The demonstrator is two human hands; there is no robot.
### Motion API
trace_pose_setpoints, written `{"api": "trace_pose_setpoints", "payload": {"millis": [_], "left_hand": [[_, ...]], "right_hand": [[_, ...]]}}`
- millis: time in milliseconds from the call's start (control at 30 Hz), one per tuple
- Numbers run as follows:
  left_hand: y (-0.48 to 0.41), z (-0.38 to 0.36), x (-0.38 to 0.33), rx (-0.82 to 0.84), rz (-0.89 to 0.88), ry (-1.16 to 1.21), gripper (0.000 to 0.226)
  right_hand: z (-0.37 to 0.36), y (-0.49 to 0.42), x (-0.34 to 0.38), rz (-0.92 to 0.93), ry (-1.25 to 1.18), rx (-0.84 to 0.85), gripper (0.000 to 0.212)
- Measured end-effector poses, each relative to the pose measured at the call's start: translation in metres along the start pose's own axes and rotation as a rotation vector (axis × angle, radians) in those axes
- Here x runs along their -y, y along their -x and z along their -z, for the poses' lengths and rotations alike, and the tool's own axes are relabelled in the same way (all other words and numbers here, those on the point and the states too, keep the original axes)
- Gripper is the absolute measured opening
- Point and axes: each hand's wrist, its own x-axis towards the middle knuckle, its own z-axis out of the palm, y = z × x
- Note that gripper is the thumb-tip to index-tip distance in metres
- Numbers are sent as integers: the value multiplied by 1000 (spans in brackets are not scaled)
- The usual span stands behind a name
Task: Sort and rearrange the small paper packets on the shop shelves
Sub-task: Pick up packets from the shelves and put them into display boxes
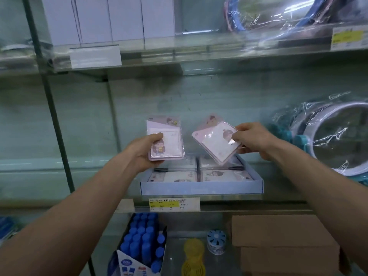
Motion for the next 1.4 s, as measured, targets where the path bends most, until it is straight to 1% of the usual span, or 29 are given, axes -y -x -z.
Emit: {"api": "trace_pose_setpoints", "payload": {"millis": [200, 300, 400, 467, 567, 667, 800, 933, 1133, 1233, 1333, 1400], "left_hand": [[-11, -9, -1, 104, 57, 75, 9], [-15, -14, 3, 159, 77, 53, 11], [-16, -18, 7, 208, 102, 47, 11], [-15, -18, 7, 230, 112, 26, 12], [-13, -10, 2, 228, 112, 28, 12], [-14, 0, -7, 187, 85, 61, 9], [-16, 10, -16, 116, 33, 96, 10], [-9, 13, -14, 125, 41, 88, 12], [-8, 16, -7, 118, 93, 44, 10], [-9, 17, -5, 126, 99, 23, 10], [-7, 18, -3, 135, 98, 5, 16], [-7, 18, -2, 158, 91, -20, 18]], "right_hand": [[-5, -5, 0, -71, -29, -17, 17], [-15, -5, 2, -123, -139, -30, 12], [-27, -2, 6, -164, -247, 19, 10], [-33, 0, 10, -161, -248, 71, 5], [-34, 2, 14, -117, -190, 83, 4], [-33, 3, 16, -75, -130, 92, 12], [-46, 6, 13, -80, 23, 245, 15], [-78, 10, 14, -94, 90, 368, 15], [-107, 13, 20, 36, 272, 363, 21], [-111, 18, 16, 49, 332, 383, 21], [-111, 20, 12, 62, 380, 411, 19], [-105, 16, 11, 100, 404, 347, 22]]}}
